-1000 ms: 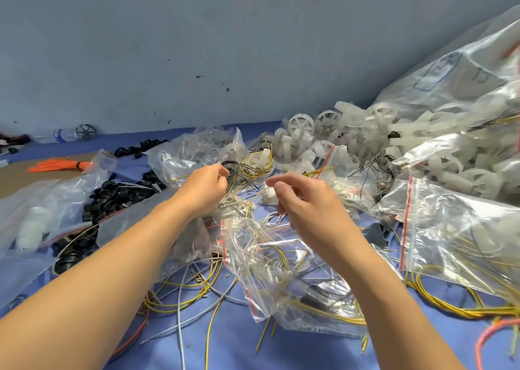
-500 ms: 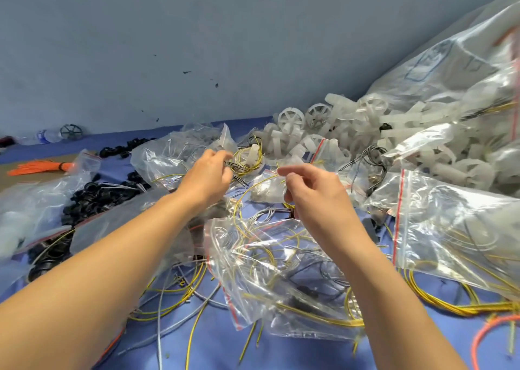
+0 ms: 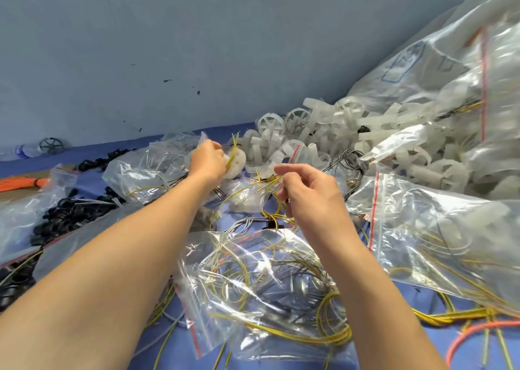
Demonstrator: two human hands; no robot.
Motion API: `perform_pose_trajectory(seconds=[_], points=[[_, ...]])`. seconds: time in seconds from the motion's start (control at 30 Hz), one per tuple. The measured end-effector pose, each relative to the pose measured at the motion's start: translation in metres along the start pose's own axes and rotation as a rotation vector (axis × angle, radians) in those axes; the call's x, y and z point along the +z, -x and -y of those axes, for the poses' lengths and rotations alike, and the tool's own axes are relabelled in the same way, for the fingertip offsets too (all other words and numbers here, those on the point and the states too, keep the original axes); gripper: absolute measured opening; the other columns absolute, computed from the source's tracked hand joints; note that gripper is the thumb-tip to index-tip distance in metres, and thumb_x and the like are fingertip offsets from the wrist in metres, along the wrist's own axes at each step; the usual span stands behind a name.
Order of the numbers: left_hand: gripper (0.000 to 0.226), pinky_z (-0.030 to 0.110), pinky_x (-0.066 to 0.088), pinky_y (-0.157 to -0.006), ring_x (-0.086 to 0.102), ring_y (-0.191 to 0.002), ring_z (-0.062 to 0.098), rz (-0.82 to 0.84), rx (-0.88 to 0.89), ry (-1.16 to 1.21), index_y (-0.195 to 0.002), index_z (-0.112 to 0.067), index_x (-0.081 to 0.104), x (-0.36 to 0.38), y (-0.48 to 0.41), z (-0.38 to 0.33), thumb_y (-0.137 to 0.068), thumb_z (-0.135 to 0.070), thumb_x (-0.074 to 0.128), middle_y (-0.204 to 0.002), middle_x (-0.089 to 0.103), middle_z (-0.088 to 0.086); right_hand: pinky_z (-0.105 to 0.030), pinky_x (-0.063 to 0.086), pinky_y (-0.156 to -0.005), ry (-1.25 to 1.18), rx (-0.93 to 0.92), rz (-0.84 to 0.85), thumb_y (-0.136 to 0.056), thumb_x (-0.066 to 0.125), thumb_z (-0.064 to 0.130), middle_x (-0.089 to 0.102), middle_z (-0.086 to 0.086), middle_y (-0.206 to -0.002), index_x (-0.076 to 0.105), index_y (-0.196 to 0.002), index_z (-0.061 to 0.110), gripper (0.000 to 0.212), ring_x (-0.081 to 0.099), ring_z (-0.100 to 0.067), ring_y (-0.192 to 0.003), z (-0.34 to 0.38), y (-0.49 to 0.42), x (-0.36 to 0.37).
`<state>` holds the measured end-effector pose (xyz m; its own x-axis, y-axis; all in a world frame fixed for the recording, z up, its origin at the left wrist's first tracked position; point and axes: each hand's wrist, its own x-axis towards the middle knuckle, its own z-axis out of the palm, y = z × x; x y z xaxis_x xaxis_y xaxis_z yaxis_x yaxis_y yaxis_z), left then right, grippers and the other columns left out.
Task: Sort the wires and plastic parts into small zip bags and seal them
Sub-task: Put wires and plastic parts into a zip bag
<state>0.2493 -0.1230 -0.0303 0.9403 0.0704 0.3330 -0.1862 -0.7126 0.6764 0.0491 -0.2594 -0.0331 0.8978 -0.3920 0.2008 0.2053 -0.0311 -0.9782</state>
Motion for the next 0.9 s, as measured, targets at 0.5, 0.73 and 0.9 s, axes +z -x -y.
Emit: perform_pose_trajectory(seconds=[0.5,0.73,0.9], points=[[0.034,0.031,0.036,-0.092,0.051,-0.101,0.019,0.719,-0.416,0.962,-0.122,-0.008,0.063,-0.069,0.137,0.0,-0.092,-0.014,0.049,-0.113,0.061,0.009,-0.03,0.028,-0.111,0.37,-0.072,0.167,-0.079,0.071,0.055,0.029,-0.01,-0.152,0.014,-0.155,0.025,0.1,0.034,-0.023,-0.14,0.003,0.031,0.039],[0.025,0.033,0.049,-0.084,0.056,-0.089,0.019,0.149,-0.276,0.465,-0.117,-0.009,0.062,-0.114,0.139,-0.007,-0.097,-0.009,0.047,-0.099,0.062,0.005,-0.022,0.034,-0.083,0.435,-0.204,-0.045,-0.079,0.072,0.051,0.043,-0.003,-0.123,0.03,-0.147,0.03,0.083,0.046,-0.012,-0.099,0.008,0.038,0.025],[0.016,0.025,0.049,-0.062,0.064,-0.075,0.011,0.02,-0.158,0.747,-0.104,-0.023,0.061,-0.143,0.173,-0.025,-0.097,-0.017,0.048,-0.096,0.067,0.0,-0.029,0.044,-0.097,0.242,-0.203,0.078,-0.064,0.066,0.079,0.048,0.007,-0.129,0.031,-0.148,0.038,0.099,0.054,-0.012,-0.116,0.041,0.049,0.006]])
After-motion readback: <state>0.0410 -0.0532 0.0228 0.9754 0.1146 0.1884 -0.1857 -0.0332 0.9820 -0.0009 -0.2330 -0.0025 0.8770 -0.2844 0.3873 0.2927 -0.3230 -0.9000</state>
